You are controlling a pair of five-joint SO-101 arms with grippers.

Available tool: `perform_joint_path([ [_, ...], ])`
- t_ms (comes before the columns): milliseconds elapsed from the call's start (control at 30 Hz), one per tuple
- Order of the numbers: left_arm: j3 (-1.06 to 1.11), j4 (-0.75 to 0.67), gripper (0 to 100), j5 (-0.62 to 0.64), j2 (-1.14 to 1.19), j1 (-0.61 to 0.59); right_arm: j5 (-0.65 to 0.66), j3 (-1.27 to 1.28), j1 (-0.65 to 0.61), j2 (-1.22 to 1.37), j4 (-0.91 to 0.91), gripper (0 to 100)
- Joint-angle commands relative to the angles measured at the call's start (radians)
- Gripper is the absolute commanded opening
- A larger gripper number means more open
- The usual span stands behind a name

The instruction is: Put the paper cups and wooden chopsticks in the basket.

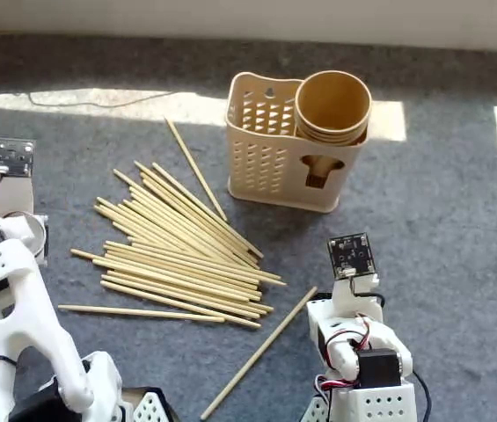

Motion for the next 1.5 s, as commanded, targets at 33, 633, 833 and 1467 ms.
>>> perform_joint_path([
  [33,-0.246,0.285,1,-0.100,-0.024,0.028,0.000,0.097,0.010,-0.005,0.010,0.5],
  [633,-0.257,0.528,1,-0.470,-0.021,0.056,0.000,0.097,0.010,-0.005,0.010,0.5],
  [833,-0.179,0.526,2,-0.586,-0.021,0.048,0.000,0.097,0.010,-0.005,0.010,0.5],
  [1467,-0.051,0.278,17,-0.459,-0.024,0.074,0.000,0.097,0.010,-0.005,0.010,0.5],
])
